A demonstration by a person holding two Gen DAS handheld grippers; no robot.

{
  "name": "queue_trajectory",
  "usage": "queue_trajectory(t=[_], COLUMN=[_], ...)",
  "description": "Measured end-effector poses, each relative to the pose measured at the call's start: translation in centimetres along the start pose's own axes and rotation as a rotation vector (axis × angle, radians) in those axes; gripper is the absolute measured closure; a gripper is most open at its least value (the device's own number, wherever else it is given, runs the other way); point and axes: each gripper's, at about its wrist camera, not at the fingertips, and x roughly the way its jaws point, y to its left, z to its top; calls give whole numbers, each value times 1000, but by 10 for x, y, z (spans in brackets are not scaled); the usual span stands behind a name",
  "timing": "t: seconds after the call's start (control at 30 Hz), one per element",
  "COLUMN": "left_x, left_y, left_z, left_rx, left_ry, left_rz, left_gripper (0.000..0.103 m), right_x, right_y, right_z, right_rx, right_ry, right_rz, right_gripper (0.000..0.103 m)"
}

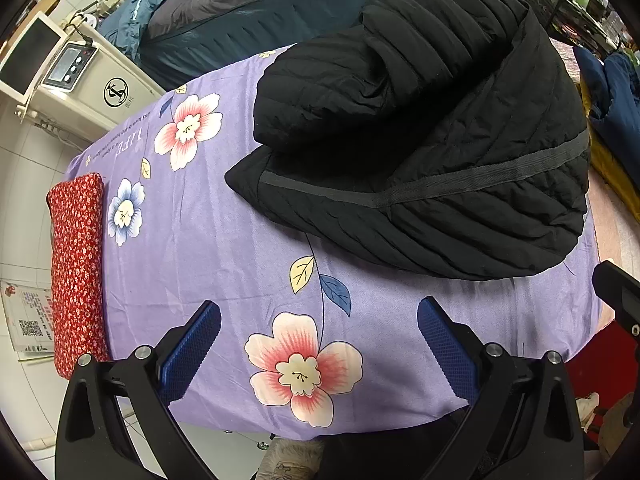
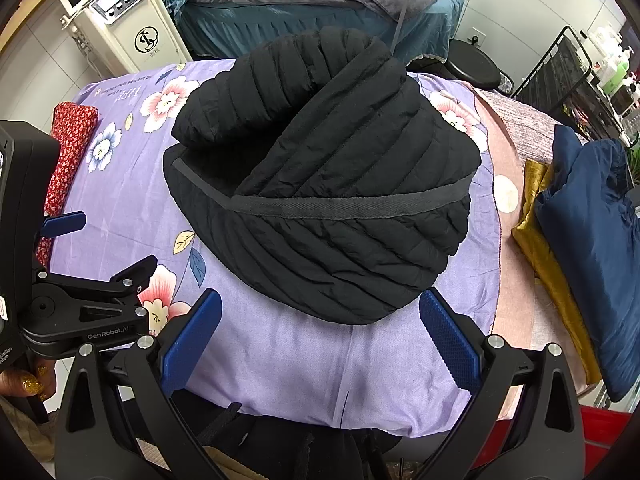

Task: Fold large clothes

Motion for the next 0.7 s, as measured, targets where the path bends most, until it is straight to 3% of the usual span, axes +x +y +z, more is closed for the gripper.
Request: queue_trajectory(t=[0.4,0.7], left_x=[2,-39], left_y=[-4,-10], left_z=[4,12], left_rx=[3,20], left_ry=[7,-161], left_rz=[12,60], left_gripper=[6,6], right_x=[6,-6], right_y=[-7,-20], right_z=[-1,7], right_rx=[8,14], right_ry=[7,-75], right_rz=[10,14], right_gripper=[5,5])
